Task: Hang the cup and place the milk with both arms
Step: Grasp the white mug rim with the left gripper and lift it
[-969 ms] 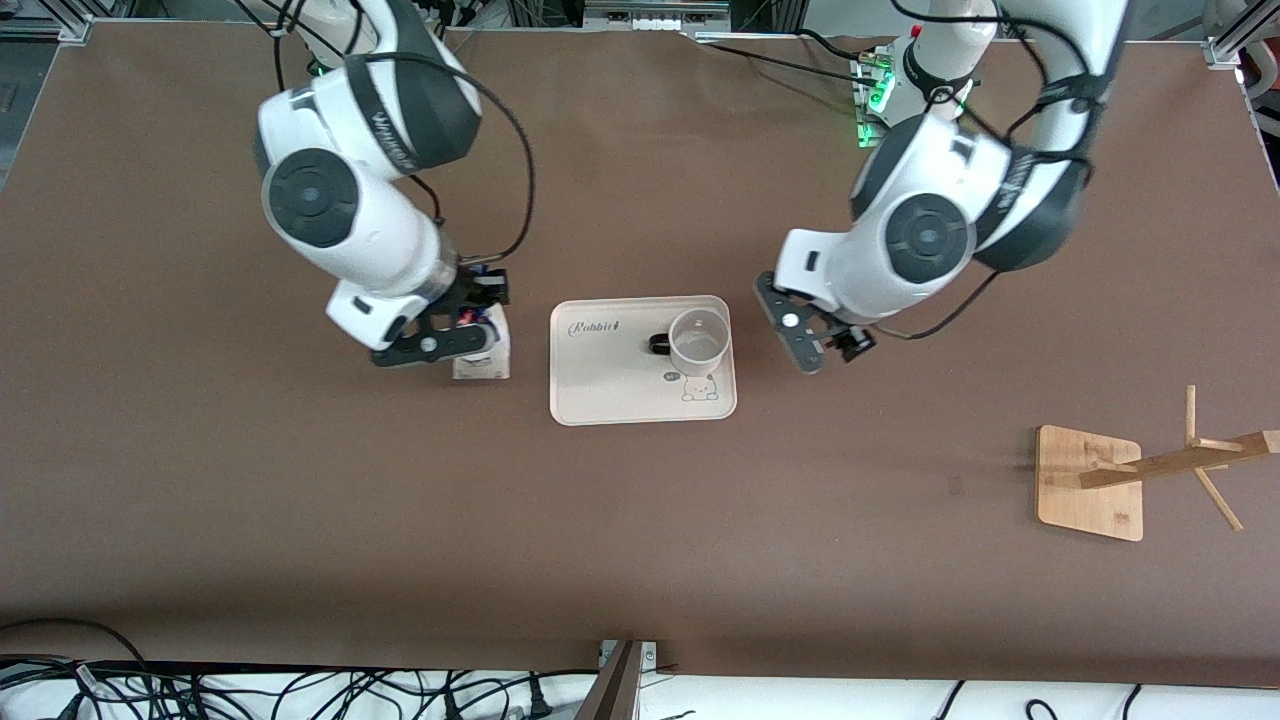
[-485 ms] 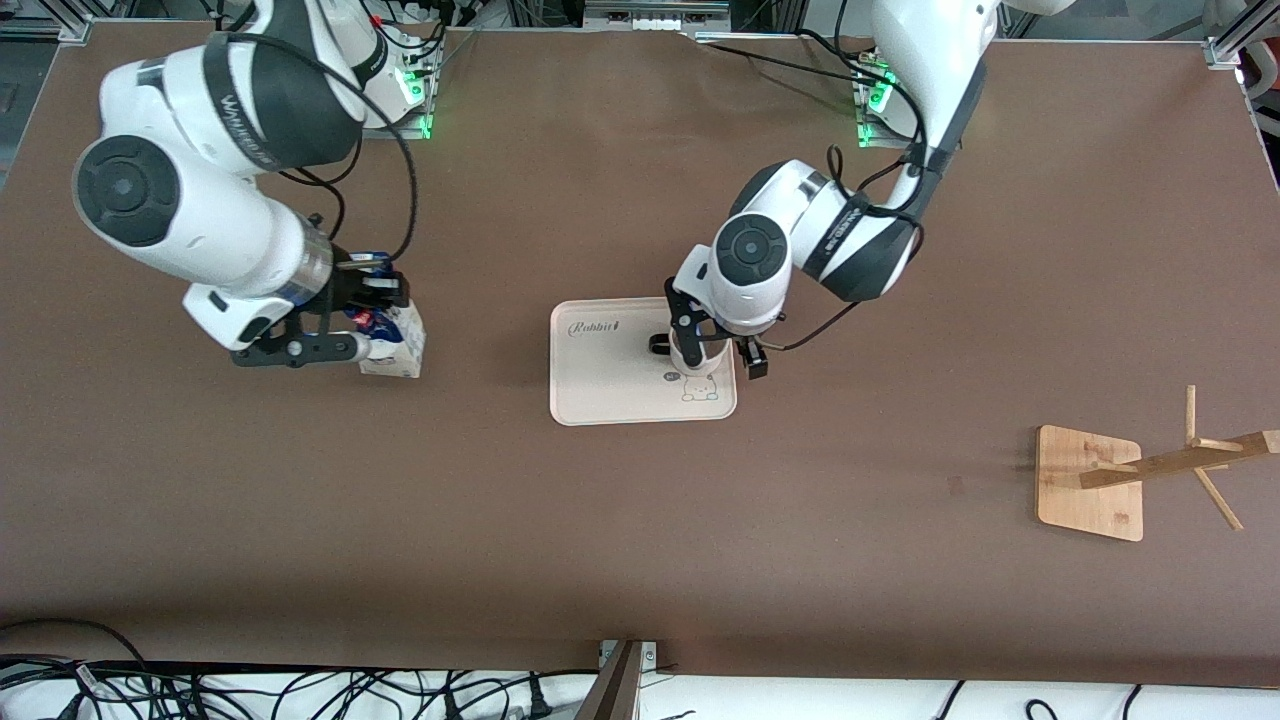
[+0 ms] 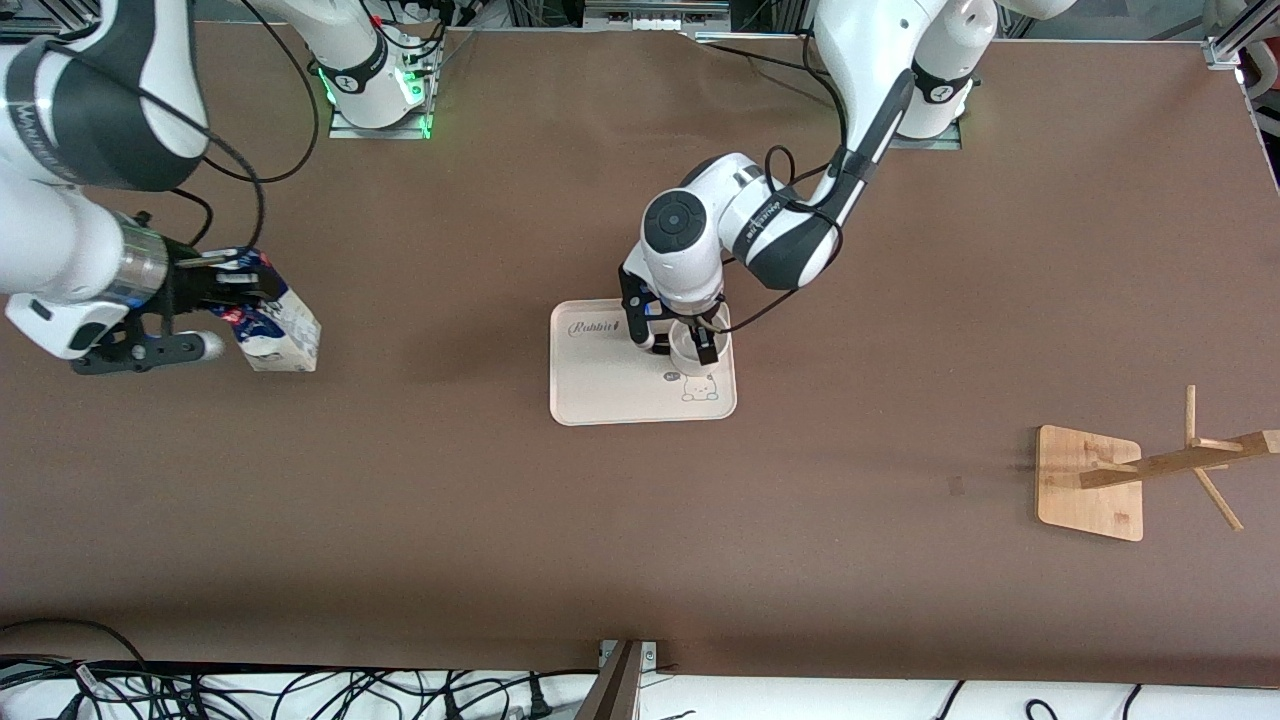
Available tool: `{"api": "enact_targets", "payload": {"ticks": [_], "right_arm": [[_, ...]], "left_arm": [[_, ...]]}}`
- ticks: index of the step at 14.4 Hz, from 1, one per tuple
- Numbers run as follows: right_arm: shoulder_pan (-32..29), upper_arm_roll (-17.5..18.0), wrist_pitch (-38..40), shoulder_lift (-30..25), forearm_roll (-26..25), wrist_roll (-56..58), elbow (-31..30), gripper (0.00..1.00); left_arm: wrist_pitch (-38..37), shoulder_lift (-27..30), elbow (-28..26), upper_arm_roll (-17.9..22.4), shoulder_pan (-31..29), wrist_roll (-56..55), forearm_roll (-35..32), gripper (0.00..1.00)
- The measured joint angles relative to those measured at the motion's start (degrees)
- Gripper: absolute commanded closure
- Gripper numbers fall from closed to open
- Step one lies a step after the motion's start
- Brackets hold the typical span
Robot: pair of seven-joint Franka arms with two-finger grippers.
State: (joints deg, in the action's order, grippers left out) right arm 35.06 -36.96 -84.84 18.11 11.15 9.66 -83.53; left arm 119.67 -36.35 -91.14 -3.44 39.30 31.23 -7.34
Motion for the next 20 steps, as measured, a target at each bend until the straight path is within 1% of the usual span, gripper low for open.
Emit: {"api": "enact_targets", "payload": {"ticks": [2, 3, 5, 7, 8, 9, 13, 16, 18, 20], "right_arm": [[-1.06, -0.55, 0.49, 0.15, 0.0, 0.52, -0.78, 0.78], [-1.47, -0.55, 0.6, 0.35, 0.0, 0.52, -1.2, 0.78], [-1.92, -0.55, 0.55, 0.94, 0.02, 0.52, -1.99, 0.78], [-2.24, -0.55, 0.29, 1.76, 0.02, 0.51, -2.43, 0.78], [-2.42, -0.54, 0.05, 2.16, 0.02, 0.51, -2.65, 0.78], [-2.64, -0.54, -0.07, 2.53, 0.03, 0.51, -2.77, 0.78], [-3.31, -0.54, -1.94, 3.29, 0.64, 0.51, -4.56, 0.78], [-3.31, -0.46, -6.31, 4.08, 4.65, 0.51, -8.16, 0.78], [-3.27, -0.2, -9.24, 5.15, 6.65, 0.51, -10.19, 0.78], [-3.05, 0.01, -10.62, 6.38, 7.4, 0.51, -11.05, 0.78]], "left_arm": [[-0.49, 0.0, 0.0, 0.03, 0.13, -0.35, -0.2, 0.01], [-0.67, 0.0, 0.0, 0.05, 0.13, -0.39, -0.25, 0.13], [-0.84, -0.07, -0.06, 0.05, 0.19, -0.41, -0.26, 0.47], [-0.81, -0.43, -0.07, 0.05, 0.31, -0.51, -0.26, 0.69], [-0.78, -0.71, -0.07, 0.05, 0.32, -0.54, -0.26, 0.86], [-0.79, -1.07, -0.09, 0.05, 0.32, -0.63, -0.26, 1.0], [-0.84, -2.01, -0.01, 0.05, 0.33, -1.94, -0.27, 1.0], [-0.89, -1.79, 1.05, 0.09, 0.3, -3.61, -0.26, 1.0], [-2.92, -0.94, 2.1, 0.14, 0.28, -6.97, -0.25, 1.0], [-7.2, 1.33, 3.55, 0.17, 0.27, -14.12, 1.65, 1.0]]}}
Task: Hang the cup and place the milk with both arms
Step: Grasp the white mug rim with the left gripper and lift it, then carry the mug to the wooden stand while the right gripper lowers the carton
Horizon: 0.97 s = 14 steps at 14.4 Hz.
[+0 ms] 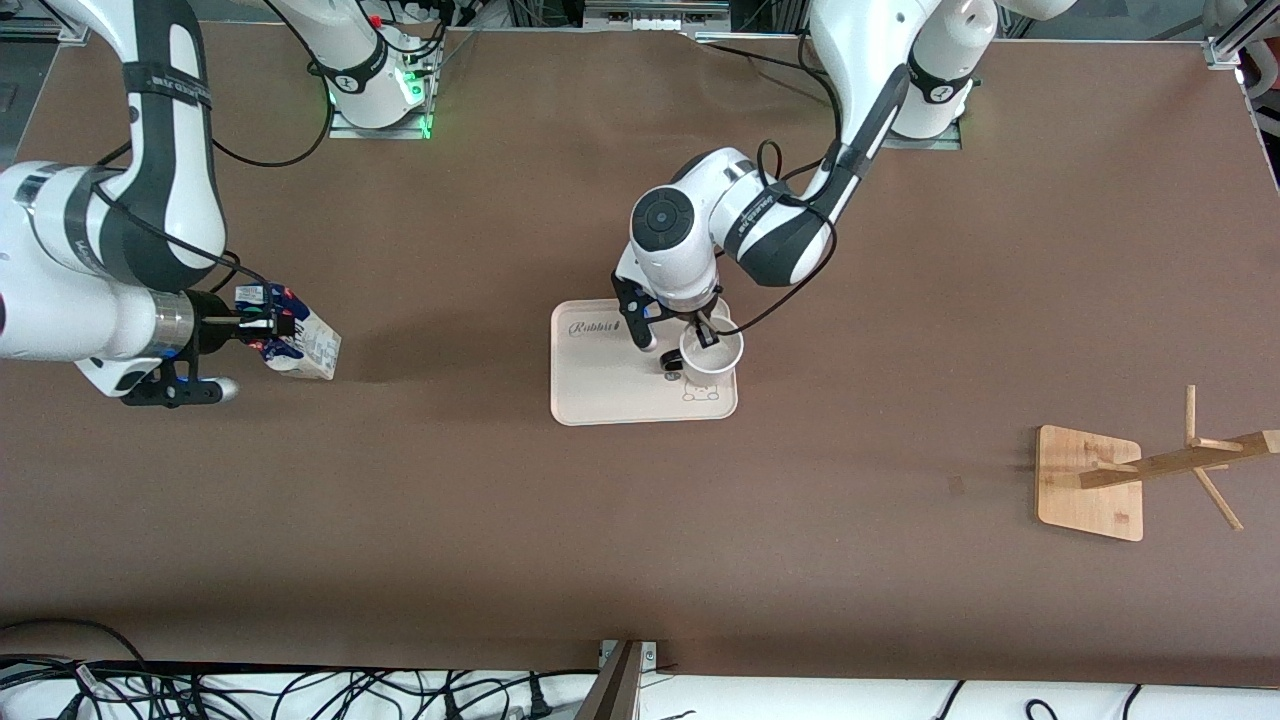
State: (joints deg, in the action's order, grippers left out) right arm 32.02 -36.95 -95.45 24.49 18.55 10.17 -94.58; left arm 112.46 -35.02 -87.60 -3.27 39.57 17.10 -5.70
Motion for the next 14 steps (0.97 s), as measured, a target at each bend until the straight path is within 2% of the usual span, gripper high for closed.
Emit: {"api": "enact_targets", "payload": {"ticks": [3, 5, 8, 11, 12, 13, 14], "right_arm": [[0.2, 0.05, -0.61, 2.3, 2.38, 0.0, -0.45, 0.78], [0.24, 0.27, -0.96, 3.43, 3.36, 0.0, -0.54, 0.76], [0.3, 1.27, -1.48, 4.23, 3.58, 0.0, -0.57, 0.71], [0.23, 1.37, -2.78, 5.37, 3.58, 1.11, -0.64, 0.6], [0.15, 1.37, -3.28, 5.81, 3.58, 1.96, -0.66, 0.51], [0.03, 1.37, -3.79, 6.32, 3.58, 2.53, -0.68, 0.01], [-0.07, 1.37, -4.24, 6.78, 3.58, 3.04, -0.69, 0.0]], "left_arm": [[-12.1, 6.17, 4.4, 0.49, -0.36, -12.21, 3.04, 1.0], [-20.9, 9.43, 9.67, 0.9, -2.46, -16.83, 3.27, 1.0], [-25.15, 10.94, 16.83, 1.32, -9.09, -18.19, 3.29, 1.0], [-26.46, 10.75, 20.94, 1.45, -19.65, -17.92, 3.57, 1.0], [-26.66, 10.69, 21.67, 1.46, -22.94, -17.84, 3.84, 1.0], [-26.69, 10.58, 22.08, 1.46, -25.98, -17.8, 4.55, 1.0], [-26.69, 10.43, 22.3, 1.5, -28.7, -17.78, 5.57, 1.0]]}}
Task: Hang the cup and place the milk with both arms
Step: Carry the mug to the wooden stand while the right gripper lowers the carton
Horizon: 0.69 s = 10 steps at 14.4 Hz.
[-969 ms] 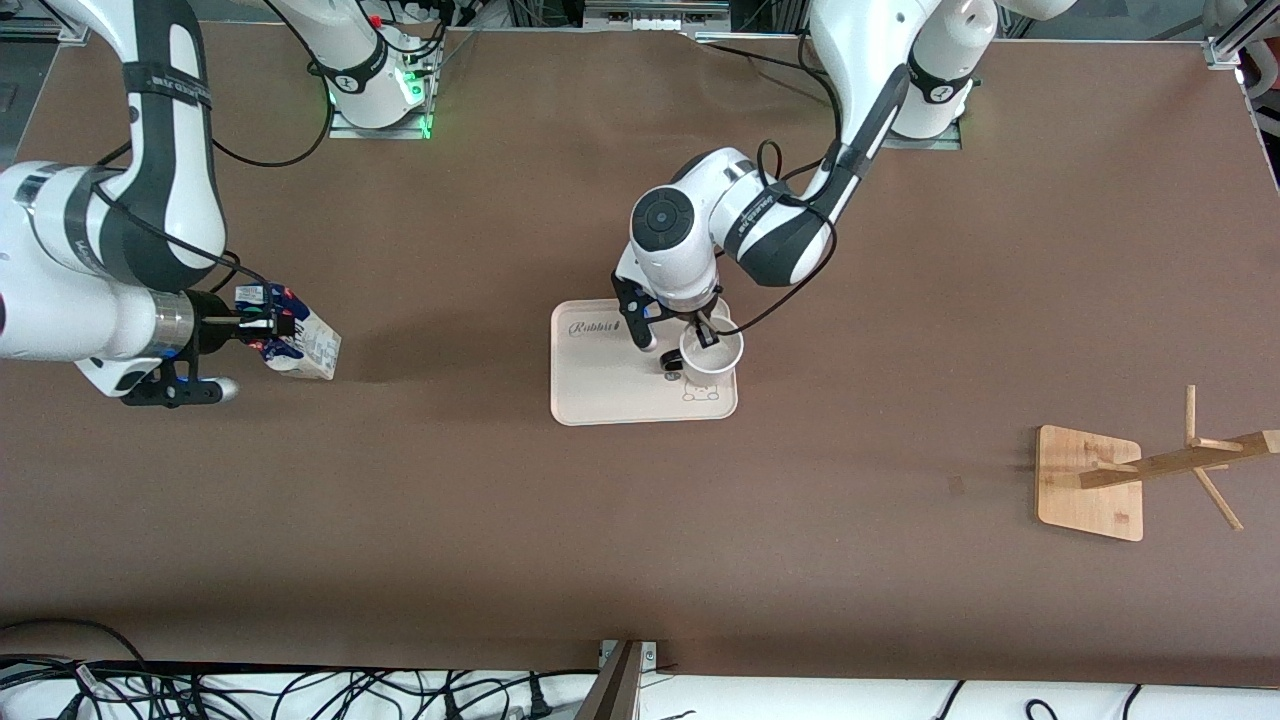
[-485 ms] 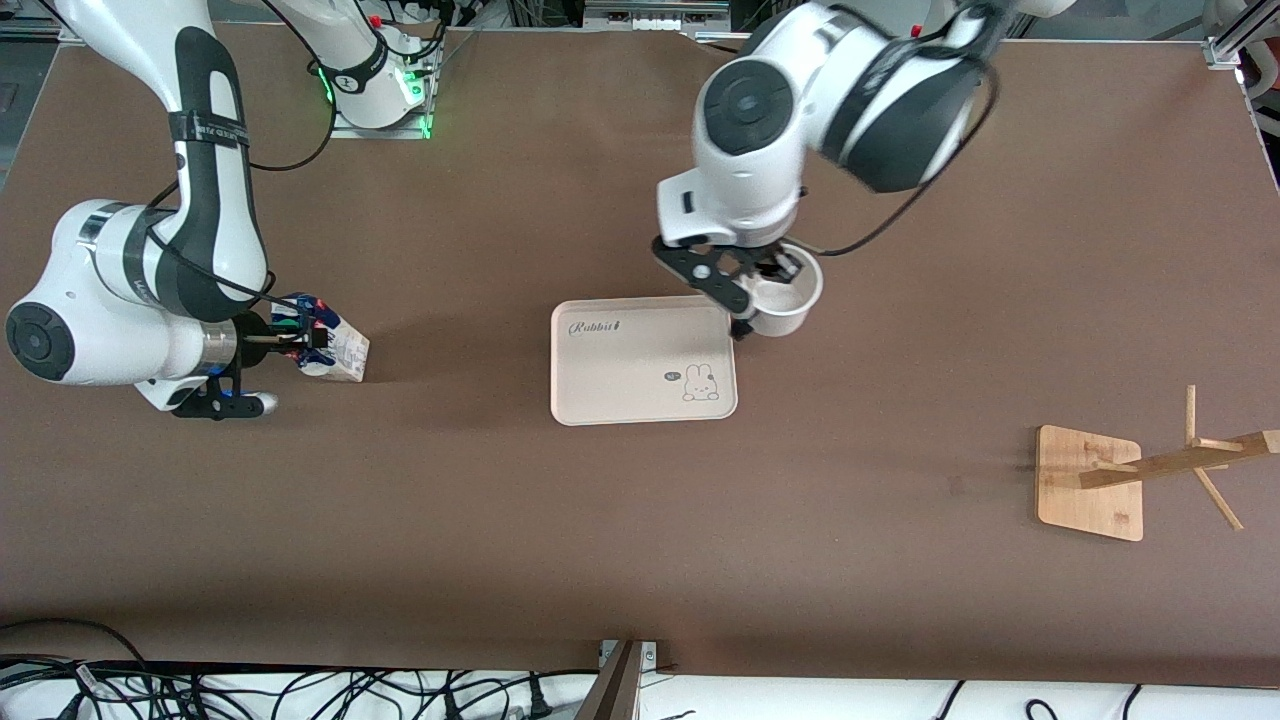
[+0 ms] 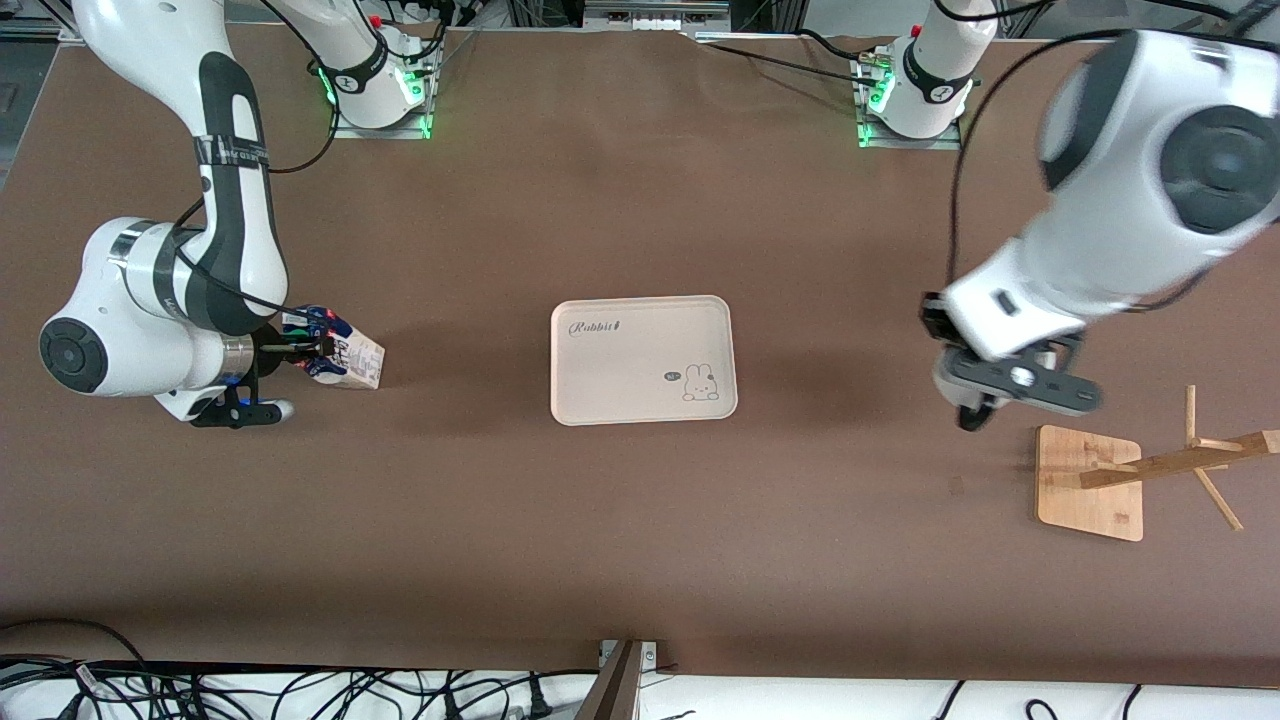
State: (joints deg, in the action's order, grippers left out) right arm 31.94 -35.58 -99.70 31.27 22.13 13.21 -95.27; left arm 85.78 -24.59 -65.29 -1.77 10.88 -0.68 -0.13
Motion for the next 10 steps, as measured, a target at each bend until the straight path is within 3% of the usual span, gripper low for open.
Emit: {"api": "enact_targets", "payload": {"ticks": [5, 10], "right_arm": [[-0.12, -0.01, 0.4, 0.38, 0.01, 0.56, 0.23, 0.0], [-0.1, -0.85, 8.27, -2.65, -0.26, 0.6, 3.93, 0.0]], "left_arm": [[2.35, -1.96, 0.25, 0.06, -7.62, -0.01, 1.44, 1.0], [7.88, -3.97, 0.41, 0.11, -10.86, -0.16, 1.44, 1.0]]}}
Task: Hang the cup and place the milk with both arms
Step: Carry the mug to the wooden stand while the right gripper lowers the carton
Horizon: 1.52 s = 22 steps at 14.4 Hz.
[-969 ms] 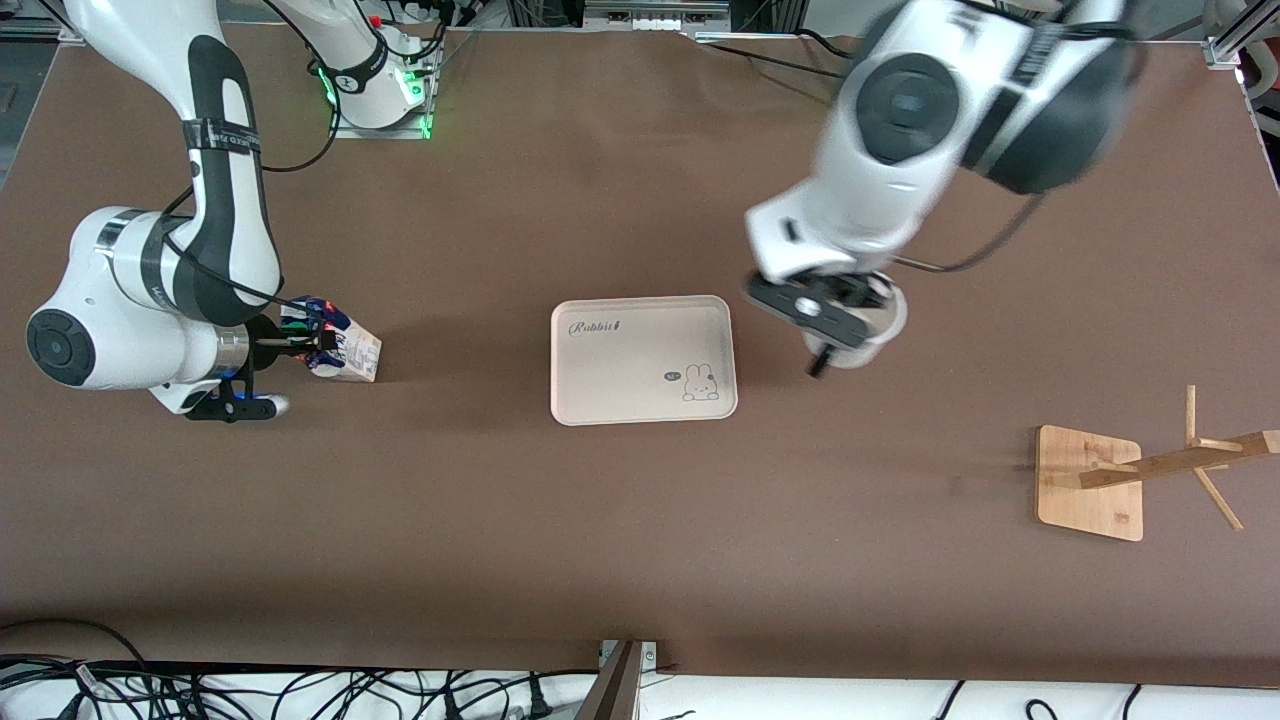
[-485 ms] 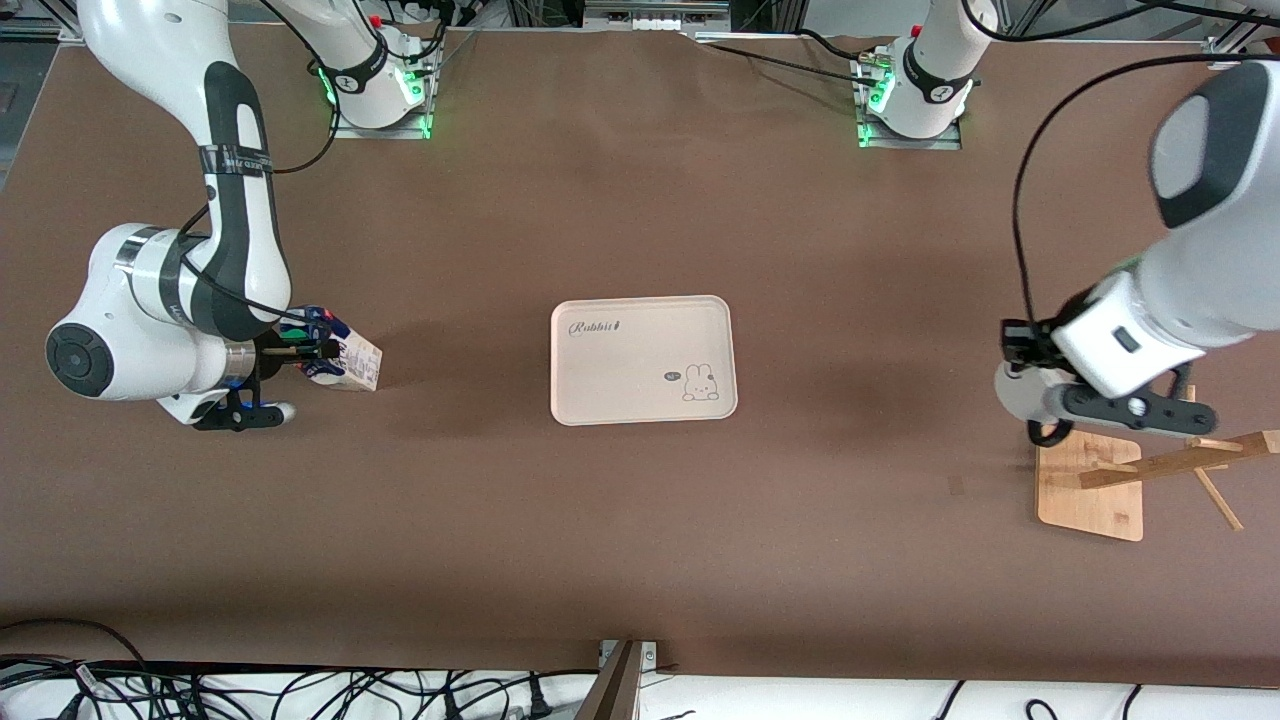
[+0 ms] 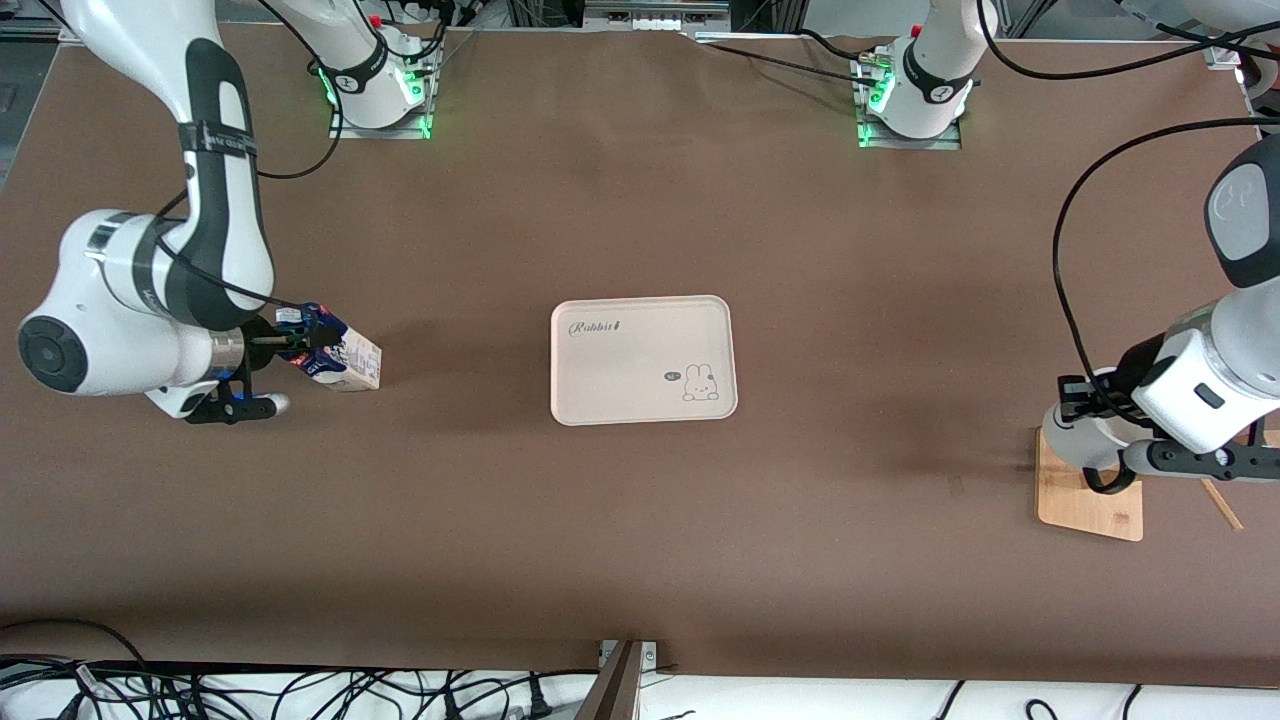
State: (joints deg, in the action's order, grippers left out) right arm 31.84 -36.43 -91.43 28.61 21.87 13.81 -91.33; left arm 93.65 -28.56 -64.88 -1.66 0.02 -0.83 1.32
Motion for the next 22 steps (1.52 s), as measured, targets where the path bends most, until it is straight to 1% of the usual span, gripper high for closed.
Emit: {"api": "enact_targets", "payload": {"ticks": [2, 5, 9, 12, 15, 17, 18, 19, 20, 21, 22], "right_arm": [[0.01, -1.35, 4.24, -1.43, -1.29, 0.0, 3.27, 0.0], [0.01, -4.75, 8.96, -2.52, -2.2, 0.24, 9.82, 0.0], [-0.07, -9.35, 12.79, -2.96, -2.25, 2.14, 17.33, 0.0], [-0.09, -10.38, 14.72, -3.02, -2.24, 2.85, 22.27, 0.0], [0.03, -10.36, 15.17, -2.84, -2.25, 2.97, 23.02, 0.0], [-0.71, -10.32, 15.92, -2.71, -2.31, 3.26, 23.07, 0.0], [-2.02, -9.85, 16.19, -2.76, -2.32, 4.41, 23.3, 0.0], [-4.56, -8.05, 16.62, -2.98, -2.49, 5.47, 23.8, 0.0], [-8.51, -4.3, 17.07, -3.5, -3.62, 6.21, 24.47, 0.0], [-13.52, 1.46, 17.36, -4.4, -6.68, 6.79, 25.13, 0.0], [-18.59, 8.17, 17.53, -5.54, -11.35, 7.09, 25.59, 0.0]], "left_arm": [[-0.02, -0.12, 0.0, 0.04, -2.68, 0.11, 1.53, 1.0], [-0.04, -0.73, 0.0, 0.04, -6.7, 1.11, 5.77, 1.0], [-0.37, -1.01, 0.0, -0.18, -8.19, 1.19, 7.36, 1.0], [-1.71, -1.01, 0.01, -0.39, -8.77, 1.18, 7.54, 1.0], [-5.21, -1.01, 0.03, -0.28, -9.59, 1.19, 7.53, 1.0], [-5.78, -1.01, 0.04, -0.28, -10.03, 1.19, 7.53, 1.0], [-5.86, -1.01, 0.04, -0.28, -10.1, 1.19, 7.53, 1.0], [-5.9, -1.01, 0.04, -0.28, -10.15, 1.21, 7.52, 1.0], [-5.92, -1.01, 0.04, -0.24, -10.31, 1.24, 7.5, 1.0], [-5.94, -1.01, 0.04, -0.16, -10.74, 1.27, 7.5, 1.0], [-5.98, -1.03, 0.04, -0.1, -11.4, 1.39, 7.5, 1.0]]}}
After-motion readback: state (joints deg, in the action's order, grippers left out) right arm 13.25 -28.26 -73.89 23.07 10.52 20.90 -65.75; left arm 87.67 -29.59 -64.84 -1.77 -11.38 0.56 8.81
